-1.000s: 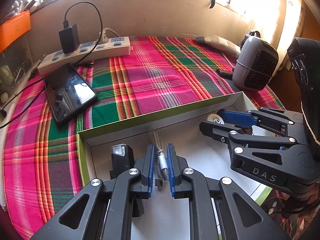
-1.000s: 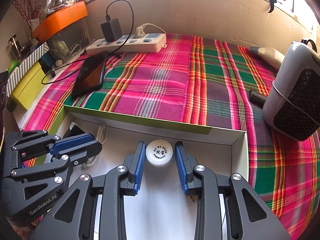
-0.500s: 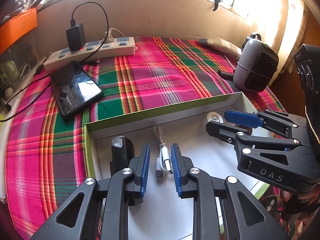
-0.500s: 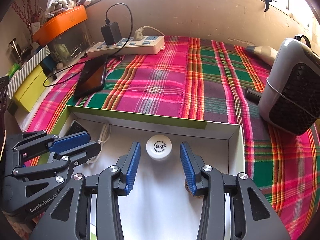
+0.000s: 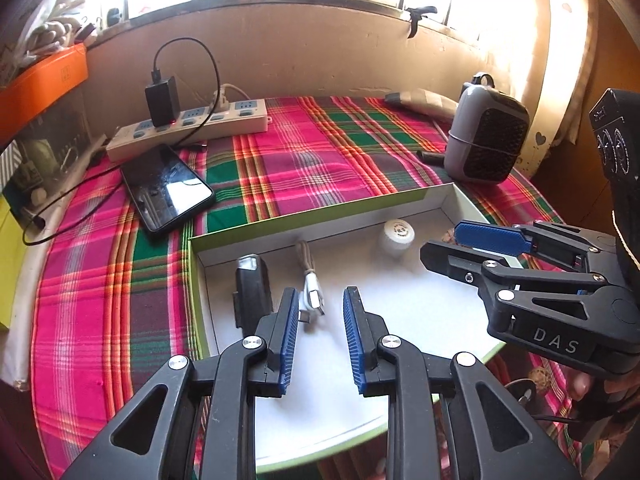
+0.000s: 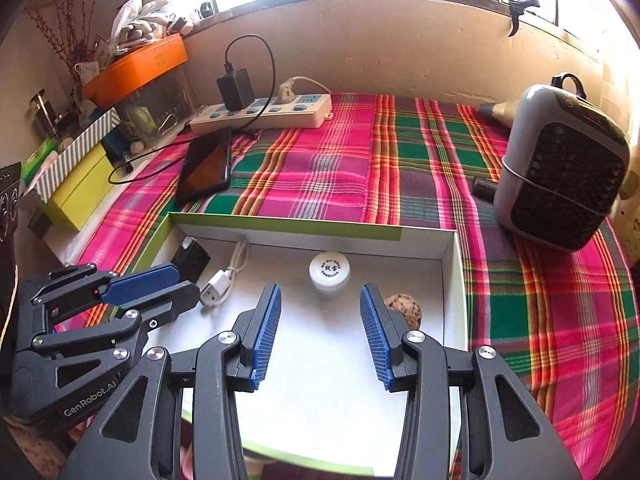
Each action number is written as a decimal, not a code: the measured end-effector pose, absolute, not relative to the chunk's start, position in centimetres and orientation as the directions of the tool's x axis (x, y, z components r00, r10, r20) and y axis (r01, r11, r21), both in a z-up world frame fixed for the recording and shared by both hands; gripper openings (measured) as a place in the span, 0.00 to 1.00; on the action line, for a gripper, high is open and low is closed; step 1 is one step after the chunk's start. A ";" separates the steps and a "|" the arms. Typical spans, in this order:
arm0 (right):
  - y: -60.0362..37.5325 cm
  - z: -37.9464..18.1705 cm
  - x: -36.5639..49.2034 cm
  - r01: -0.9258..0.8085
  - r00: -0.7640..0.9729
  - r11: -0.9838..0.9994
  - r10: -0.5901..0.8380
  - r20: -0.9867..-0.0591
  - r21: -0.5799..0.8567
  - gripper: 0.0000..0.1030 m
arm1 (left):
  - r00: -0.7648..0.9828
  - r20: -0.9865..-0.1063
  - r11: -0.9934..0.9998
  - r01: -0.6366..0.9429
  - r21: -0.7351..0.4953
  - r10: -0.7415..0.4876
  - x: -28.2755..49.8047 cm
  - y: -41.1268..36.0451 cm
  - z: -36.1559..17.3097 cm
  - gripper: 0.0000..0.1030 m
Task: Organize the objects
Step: 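Move the left tool to the pink clip while the right tool moves to the black disc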
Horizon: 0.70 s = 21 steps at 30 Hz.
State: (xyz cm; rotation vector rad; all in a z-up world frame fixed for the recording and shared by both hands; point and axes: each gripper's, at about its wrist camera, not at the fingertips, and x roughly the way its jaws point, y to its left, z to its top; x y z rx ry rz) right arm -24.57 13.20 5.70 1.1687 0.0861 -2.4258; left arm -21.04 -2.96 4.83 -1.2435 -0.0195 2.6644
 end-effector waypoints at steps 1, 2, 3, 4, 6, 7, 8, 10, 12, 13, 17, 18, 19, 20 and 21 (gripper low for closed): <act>13.3 5.8 -24.4 0.413 -0.547 -0.901 -0.363 -0.755 0.133 0.41 | -0.627 -0.756 -0.980 -0.176 -0.097 0.188 -20.8 -2.9 4.9 0.21; 13.4 5.8 -24.2 0.411 -0.548 -0.902 -0.362 -0.754 0.134 0.41 | -0.628 -0.755 -0.979 -0.176 -0.099 0.189 -20.5 -2.8 5.0 0.21; 13.5 5.9 -24.1 0.409 -0.549 -0.902 -0.364 -0.753 0.138 0.41 | -0.630 -0.752 -0.979 -0.178 -0.100 0.191 -20.2 -2.8 5.2 0.21; 13.7 6.0 -23.8 0.408 -0.550 -0.902 -0.366 -0.751 0.142 0.42 | -0.632 -0.751 -0.979 -0.180 -0.100 0.193 -19.9 -2.8 5.3 0.21; 13.8 6.1 -23.4 0.409 -0.554 -0.902 -0.368 -0.747 0.141 0.42 | -0.635 -0.748 -0.979 -0.181 -0.099 0.193 -19.4 -2.7 5.4 0.21; 13.9 6.2 -23.1 0.409 -0.556 -0.902 -0.368 -0.745 0.140 0.42 | -0.636 -0.747 -0.978 -0.184 -0.100 0.196 -19.1 -2.7 5.5 0.21; 14.0 6.3 -22.9 0.410 -0.557 -0.901 -0.369 -0.744 0.140 0.41 | -0.637 -0.746 -0.978 -0.184 -0.101 0.197 -18.8 -2.7 5.6 0.21; 14.2 6.5 -22.5 0.411 -0.561 -0.901 -0.372 -0.739 0.141 0.41 | -0.640 -0.742 -0.977 -0.183 -0.107 0.201 -18.2 -2.8 5.7 0.21; 14.4 6.7 -22.0 0.409 -0.567 -0.901 -0.376 -0.733 0.146 0.42 | -0.643 -0.738 -0.977 -0.182 -0.112 0.204 -17.6 -2.8 5.8 0.21; 14.5 6.7 -21.8 0.407 -0.568 -0.901 -0.379 -0.730 0.150 0.41 | -0.644 -0.737 -0.977 -0.184 -0.111 0.205 -17.4 -2.8 5.8 0.21; 15.0 6.8 -20.7 0.403 -0.576 -0.902 -0.382 -0.723 0.156 0.41 | -0.651 -0.731 -0.977 -0.185 -0.109 0.205 -16.1 -3.0 5.9 0.21; 15.2 6.8 -20.4 0.401 -0.578 -0.902 -0.383 -0.720 0.159 0.42 | -0.652 -0.730 -0.977 -0.182 -0.114 0.206 -15.6 -3.0 5.8 0.21; 15.4 6.8 -20.2 0.398 -0.578 -0.903 -0.384 -0.720 0.162 0.42 | -0.650 -0.730 -0.976 -0.182 -0.118 0.210 -15.4 -3.1 5.8 0.21; 15.6 6.7 -19.8 0.395 -0.580 -0.904 -0.384 -0.719 0.165 0.41 | -0.650 -0.729 -0.976 -0.183 -0.121 0.213 -15.1 -3.2 5.7 0.21; 15.8 6.7 -19.5 0.393 -0.582 -0.904 -0.384 -0.716 0.165 0.42 | -0.651 -0.728 -0.975 -0.183 -0.124 0.215 -14.7 -3.2 5.6 0.21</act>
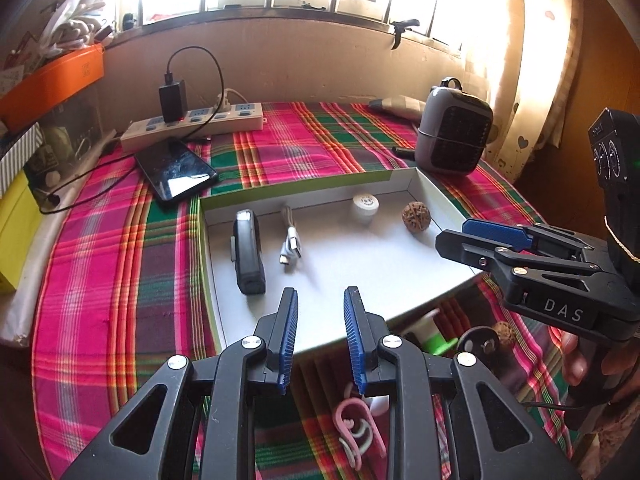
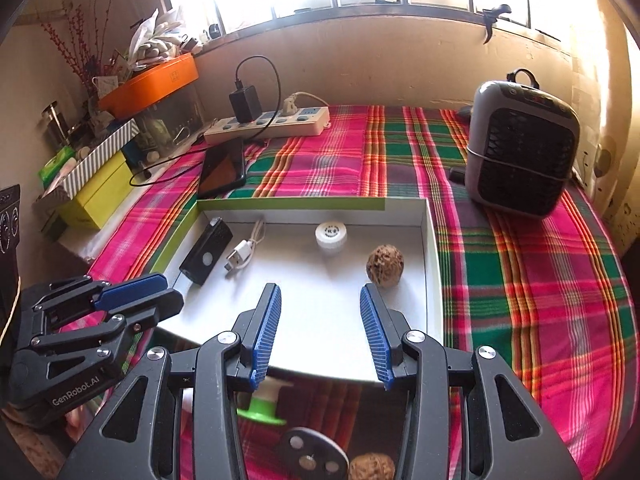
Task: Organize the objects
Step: 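Move the left tool to the pink clip while the right tool moves to the black disc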
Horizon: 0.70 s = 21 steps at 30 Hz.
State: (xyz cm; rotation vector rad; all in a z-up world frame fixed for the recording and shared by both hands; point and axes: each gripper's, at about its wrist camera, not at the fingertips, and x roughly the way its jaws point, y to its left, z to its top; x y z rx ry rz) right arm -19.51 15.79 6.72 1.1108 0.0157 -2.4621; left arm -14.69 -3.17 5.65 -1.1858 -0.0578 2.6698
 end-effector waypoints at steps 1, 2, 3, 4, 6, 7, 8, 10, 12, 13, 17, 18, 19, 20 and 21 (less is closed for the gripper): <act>16.0 6.7 -19.2 0.391 -0.585 -0.905 -0.383 -0.714 0.165 0.42 | -0.650 -0.728 -0.975 -0.185 -0.125 0.217 -14.4 -3.2 5.6 0.22; 16.2 6.6 -18.8 0.388 -0.588 -0.906 -0.382 -0.713 0.166 0.42 | -0.649 -0.728 -0.974 -0.188 -0.125 0.219 -14.1 -3.1 5.5 0.22; 16.4 6.6 -18.6 0.386 -0.589 -0.907 -0.384 -0.711 0.170 0.42 | -0.649 -0.729 -0.974 -0.187 -0.127 0.219 -13.6 -3.2 5.4 0.23; 16.8 6.6 -18.2 0.383 -0.590 -0.906 -0.389 -0.708 0.178 0.42 | -0.649 -0.729 -0.974 -0.186 -0.127 0.219 -13.4 -3.2 5.4 0.24; 17.3 6.7 -17.6 0.379 -0.595 -0.907 -0.391 -0.702 0.183 0.42 | -0.654 -0.721 -0.973 -0.185 -0.139 0.227 -12.6 -3.4 5.5 0.24; 17.4 6.7 -17.3 0.376 -0.598 -0.907 -0.392 -0.699 0.187 0.41 | -0.655 -0.719 -0.972 -0.187 -0.144 0.233 -12.4 -3.5 5.5 0.24; 17.7 6.6 -16.9 0.373 -0.600 -0.908 -0.392 -0.697 0.190 0.41 | -0.656 -0.716 -0.970 -0.190 -0.149 0.239 -12.1 -3.5 5.6 0.24; 18.1 6.4 -16.3 0.372 -0.599 -0.908 -0.394 -0.697 0.194 0.42 | -0.657 -0.713 -0.970 -0.189 -0.155 0.242 -11.5 -3.6 5.5 0.24; 18.3 6.3 -15.8 0.370 -0.601 -0.910 -0.390 -0.698 0.189 0.42 | -0.654 -0.713 -0.968 -0.186 -0.169 0.251 -11.0 -3.8 5.3 0.25; 18.5 6.1 -15.6 0.370 -0.602 -0.910 -0.388 -0.698 0.187 0.42 | -0.652 -0.714 -0.967 -0.185 -0.176 0.255 -10.7 -3.9 5.1 0.25; 19.1 5.7 -14.4 0.371 -0.606 -0.911 -0.382 -0.698 0.177 0.42 | -0.645 -0.717 -0.964 -0.187 -0.188 0.265 -9.5 -3.9 4.5 0.28; 19.2 5.6 -14.2 0.372 -0.608 -0.912 -0.380 -0.697 0.172 0.42 | -0.644 -0.718 -0.964 -0.186 -0.189 0.265 -9.1 -3.9 4.3 0.29; 19.4 5.5 -13.9 0.372 -0.611 -0.913 -0.377 -0.696 0.168 0.42 | -0.642 -0.718 -0.963 -0.186 -0.193 0.268 -8.8 -4.0 4.2 0.29; 19.6 5.4 -13.6 0.372 -0.612 -0.913 -0.376 -0.695 0.167 0.42 | -0.639 -0.719 -0.962 -0.188 -0.197 0.272 -8.6 -4.0 4.0 0.29; 19.7 5.3 -13.4 0.371 -0.613 -0.913 -0.377 -0.695 0.168 0.42 | -0.636 -0.721 -0.962 -0.187 -0.201 0.275 -8.3 -4.1 3.8 0.29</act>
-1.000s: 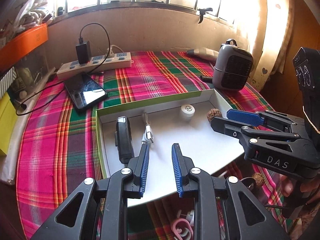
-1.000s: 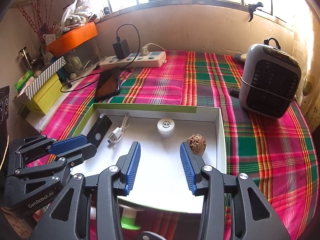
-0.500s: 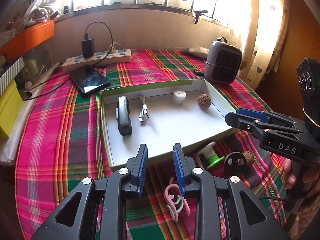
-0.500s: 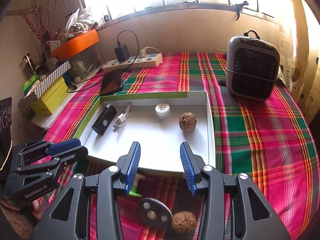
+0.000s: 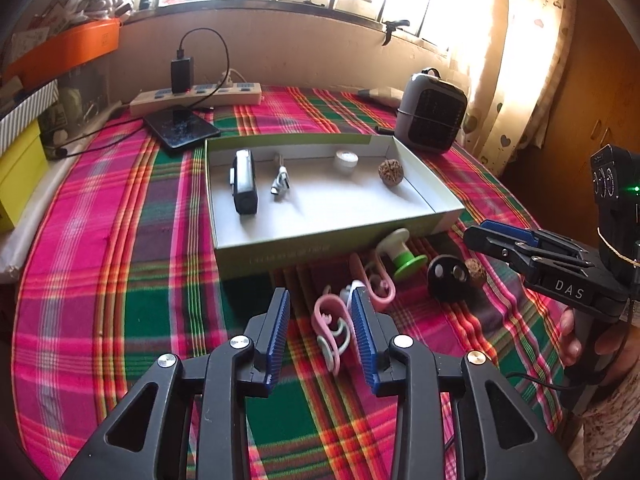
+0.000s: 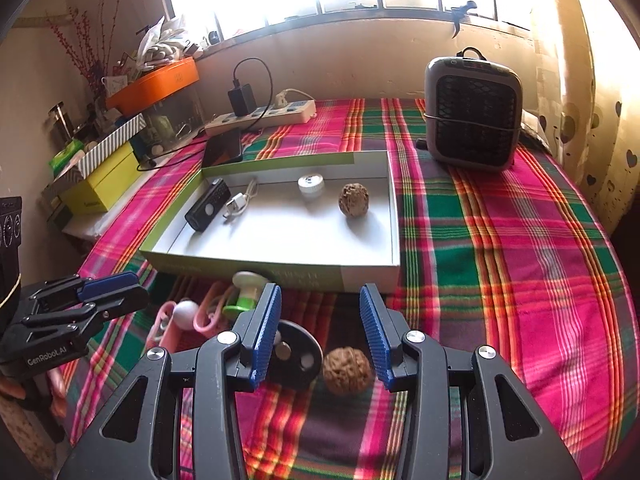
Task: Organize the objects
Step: 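Move the left tool to the pink clip while the right tool moves to the black disc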
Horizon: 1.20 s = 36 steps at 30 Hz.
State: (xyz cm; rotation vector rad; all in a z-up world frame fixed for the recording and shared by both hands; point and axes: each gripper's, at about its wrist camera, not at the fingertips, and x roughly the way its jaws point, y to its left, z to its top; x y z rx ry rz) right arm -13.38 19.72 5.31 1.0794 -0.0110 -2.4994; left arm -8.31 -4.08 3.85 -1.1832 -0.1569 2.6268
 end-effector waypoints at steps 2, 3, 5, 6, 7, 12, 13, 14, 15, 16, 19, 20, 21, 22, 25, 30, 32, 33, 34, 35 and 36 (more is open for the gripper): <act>20.1 5.2 -12.8 0.372 -0.614 -0.911 -0.385 -0.689 0.178 0.42 | -0.633 -0.721 -0.960 -0.184 -0.212 0.281 -7.9 -4.2 3.6 0.30; 20.2 5.1 -12.6 0.371 -0.615 -0.912 -0.384 -0.688 0.178 0.42 | -0.629 -0.722 -0.958 -0.185 -0.221 0.288 -7.7 -4.2 3.4 0.30; 20.5 4.8 -12.1 0.362 -0.622 -0.916 -0.374 -0.688 0.170 0.42 | -0.626 -0.722 -0.955 -0.185 -0.230 0.295 -7.3 -4.3 3.1 0.33; 20.7 4.7 -11.8 0.358 -0.622 -0.918 -0.370 -0.690 0.169 0.42 | -0.623 -0.722 -0.954 -0.189 -0.233 0.300 -7.0 -4.3 3.0 0.35; 20.9 4.4 -11.6 0.354 -0.620 -0.919 -0.370 -0.692 0.175 0.42 | -0.621 -0.724 -0.954 -0.189 -0.234 0.300 -6.9 -4.3 2.8 0.36; 21.3 3.9 -11.0 0.353 -0.612 -0.918 -0.373 -0.697 0.182 0.51 | -0.613 -0.724 -0.949 -0.194 -0.249 0.316 -6.5 -4.3 2.5 0.36; 21.3 3.8 -10.8 0.355 -0.613 -0.918 -0.373 -0.697 0.179 0.51 | -0.609 -0.725 -0.947 -0.196 -0.253 0.320 -6.5 -4.2 2.5 0.36; 21.3 3.7 -10.7 0.355 -0.613 -0.919 -0.368 -0.699 0.173 0.51 | -0.608 -0.726 -0.947 -0.198 -0.255 0.322 -6.4 -4.2 2.4 0.36; 21.2 3.6 -10.6 0.355 -0.613 -0.919 -0.367 -0.700 0.171 0.51 | -0.603 -0.727 -0.945 -0.206 -0.255 0.328 -6.4 -4.0 2.3 0.36; 21.2 3.5 -10.4 0.358 -0.609 -0.917 -0.371 -0.701 0.174 0.51 | -0.599 -0.730 -0.944 -0.213 -0.252 0.330 -6.3 -3.8 2.3 0.36; 21.2 3.1 -10.1 0.365 -0.602 -0.915 -0.373 -0.706 0.172 0.51 | -0.596 -0.730 -0.942 -0.225 -0.250 0.336 -6.2 -3.5 2.1 0.36; 21.2 3.1 -9.9 0.366 -0.601 -0.915 -0.373 -0.707 0.171 0.51 | -0.594 -0.731 -0.942 -0.225 -0.250 0.336 -6.3 -3.4 2.1 0.36; 21.2 3.0 -9.8 0.367 -0.599 -0.915 -0.372 -0.709 0.170 0.51 | -0.592 -0.732 -0.942 -0.226 -0.250 0.336 -6.4 -3.3 2.0 0.36; 21.1 2.9 -9.7 0.369 -0.597 -0.914 -0.372 -0.711 0.168 0.51 | -0.591 -0.734 -0.943 -0.225 -0.247 0.334 -6.5 -3.2 2.0 0.36; 20.9 2.8 -9.5 0.378 -0.594 -0.913 -0.369 -0.715 0.157 0.51 | -0.591 -0.739 -0.946 -0.222 -0.236 0.323 -6.8 -2.9 1.9 0.37; 20.8 2.8 -9.6 0.382 -0.591 -0.912 -0.365 -0.719 0.150 0.51 | -0.584 -0.754 -0.953 -0.211 -0.216 0.301 -7.4 -2.5 1.5 0.37; 20.6 2.8 -9.6 0.387 -0.590 -0.910 -0.367 -0.719 0.147 0.51 | -0.578 -0.765 -0.958 -0.201 -0.206 0.286 -7.8 -2.4 1.2 0.37; 20.6 2.9 -9.6 0.389 -0.590 -0.910 -0.367 -0.719 0.144 0.51 | -0.577 -0.767 -0.960 -0.198 -0.200 0.279 -7.9 -2.4 1.1 0.37; 20.5 2.9 -9.6 0.391 -0.592 -0.909 -0.366 -0.718 0.141 0.51 | -0.582 -0.765 -0.960 -0.198 -0.196 0.276 -7.9 -2.4 1.1 0.37; 20.5 2.9 -9.6 0.392 -0.593 -0.910 -0.364 -0.718 0.137 0.51 | -0.582 -0.765 -0.961 -0.194 -0.198 0.275 -8.0 -2.5 1.1 0.37; 20.4 3.0 -9.6 0.393 -0.595 -0.910 -0.362 -0.718 0.133 0.51 | -0.583 -0.764 -0.960 -0.193 -0.202 0.277 -8.0 -2.6 1.1 0.37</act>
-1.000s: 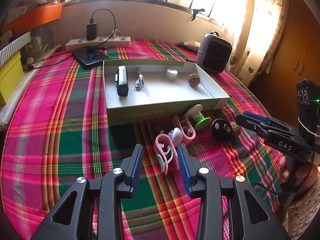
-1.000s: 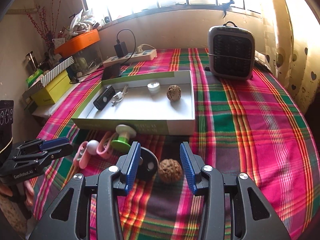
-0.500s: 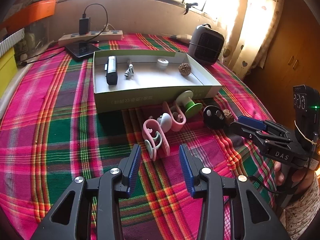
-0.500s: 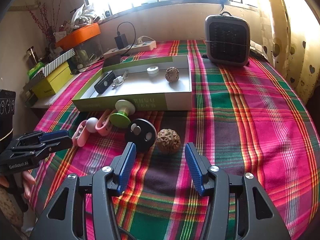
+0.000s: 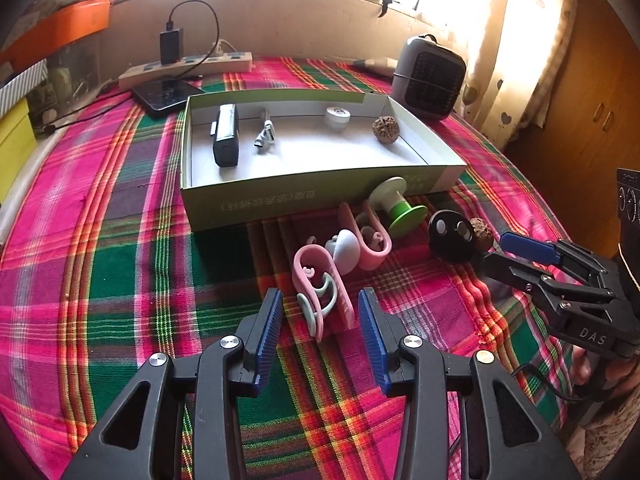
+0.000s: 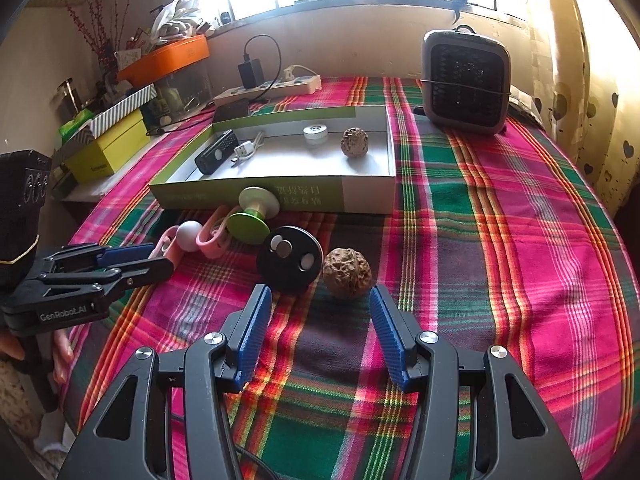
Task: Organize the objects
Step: 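Grasp the pink clip with the left tool while the right tool grasps the black round disc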
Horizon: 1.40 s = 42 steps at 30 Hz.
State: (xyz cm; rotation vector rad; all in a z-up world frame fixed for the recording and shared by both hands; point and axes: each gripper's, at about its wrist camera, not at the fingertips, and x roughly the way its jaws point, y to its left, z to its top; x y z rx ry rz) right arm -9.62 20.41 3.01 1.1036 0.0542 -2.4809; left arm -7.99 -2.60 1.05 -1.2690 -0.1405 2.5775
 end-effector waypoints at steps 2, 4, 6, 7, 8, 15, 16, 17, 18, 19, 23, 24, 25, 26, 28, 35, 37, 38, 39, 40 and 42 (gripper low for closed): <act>20.4 3.2 -9.7 0.392 -0.602 -0.911 -0.358 -0.713 0.127 0.51 | -0.587 -0.763 -0.963 -0.183 -0.198 0.269 -8.2 -2.8 1.0 0.36; 20.4 3.3 -9.9 0.386 -0.605 -0.914 -0.354 -0.713 0.125 0.51 | -0.590 -0.764 -0.965 -0.180 -0.192 0.262 -8.4 -2.9 1.0 0.36; 20.2 3.4 -10.0 0.390 -0.609 -0.913 -0.354 -0.710 0.120 0.51 | -0.595 -0.762 -0.967 -0.170 -0.193 0.256 -8.6 -3.1 1.0 0.36; 20.1 3.5 -10.1 0.393 -0.610 -0.912 -0.354 -0.709 0.118 0.51 | -0.597 -0.761 -0.967 -0.166 -0.193 0.254 -8.7 -3.2 1.0 0.36; 19.9 3.6 -10.1 0.400 -0.611 -0.910 -0.356 -0.707 0.113 0.51 | -0.600 -0.761 -0.969 -0.158 -0.191 0.248 -8.7 -3.3 0.9 0.36; 18.9 3.8 -10.7 0.430 -0.609 -0.897 -0.371 -0.701 0.101 0.51 | -0.604 -0.759 -0.969 -0.150 -0.194 0.245 -8.9 -3.7 0.9 0.32; 18.8 3.9 -10.8 0.434 -0.609 -0.896 -0.371 -0.701 0.096 0.51 | -0.605 -0.758 -0.970 -0.147 -0.193 0.243 -8.9 -3.8 0.9 0.32; 18.6 3.9 -11.0 0.439 -0.610 -0.894 -0.371 -0.701 0.091 0.51 | -0.606 -0.758 -0.971 -0.145 -0.192 0.240 -8.9 -3.8 0.9 0.31; 18.4 4.0 -11.1 0.441 -0.610 -0.893 -0.368 -0.702 0.085 0.51 | -0.608 -0.757 -0.971 -0.142 -0.191 0.238 -9.0 -3.9 0.9 0.31; 18.3 4.0 -11.3 0.442 -0.610 -0.894 -0.362 -0.704 0.077 0.51 | -0.610 -0.756 -0.971 -0.140 -0.193 0.238 -9.0 -4.0 0.9 0.31; 17.6 3.9 -12.1 0.463 -0.597 -0.884 -0.366 -0.714 0.065 0.51 | -0.613 -0.754 -0.972 -0.135 -0.194 0.236 -9.1 -4.1 0.9 0.30; 17.4 3.9 -12.2 0.468 -0.594 -0.882 -0.363 -0.717 0.059 0.51 | -0.615 -0.753 -0.972 -0.133 -0.195 0.235 -9.1 -4.2 0.9 0.30; 17.1 3.7 -12.4 0.478 -0.586 -0.877 -0.365 -0.724 0.054 0.51 | -0.616 -0.752 -0.972 -0.132 -0.196 0.235 -9.1 -4.2 0.8 0.30; 16.9 3.7 -12.5 0.486 -0.579 -0.872 -0.368 -0.728 0.054 0.51 | -0.617 -0.751 -0.972 -0.131 -0.196 0.235 -9.1 -4.3 0.8 0.30; 16.6 3.5 -12.7 0.502 -0.566 -0.863 -0.376 -0.734 0.055 0.51 | -0.619 -0.749 -0.972 -0.129 -0.198 0.235 -9.2 -4.4 0.8 0.30; 15.8 3.2 -12.6 0.539 -0.528 -0.840 -0.398 -0.750 0.067 0.51 | -0.623 -0.746 -0.971 -0.125 -0.203 0.236 -9.3 -4.5 0.8 0.30; 15.5 3.1 -12.4 0.551 -0.512 -0.831 -0.409 -0.755 0.077 0.51 | -0.623 -0.745 -0.971 -0.125 -0.206 0.238 -9.3 -4.5 0.8 0.30; 15.3 2.9 -12.3 0.557 -0.504 -0.826 -0.413 -0.759 0.079 0.51 | -0.623 -0.745 -0.971 -0.125 -0.205 0.237 -9.3 -4.5 0.8 0.30; 15.3 2.9 -12.2 0.559 -0.501 -0.825 -0.413 -0.761 0.080 0.51 | -0.623 -0.746 -0.971 -0.125 -0.205 0.237 -9.4 -4.5 0.8 0.30; 15.1 2.7 -12.2 0.561 -0.497 -0.824 -0.414 -0.763 0.081 0.51 | -0.623 -0.746 -0.971 -0.125 -0.204 0.237 -9.4 -4.5 0.8 0.30; 15.1 2.5 -12.2 0.560 -0.485 -0.823 -0.419 -0.767 0.096 0.51 | -0.623 -0.745 -0.971 -0.125 -0.206 0.238 -9.4 -4.5 0.8 0.30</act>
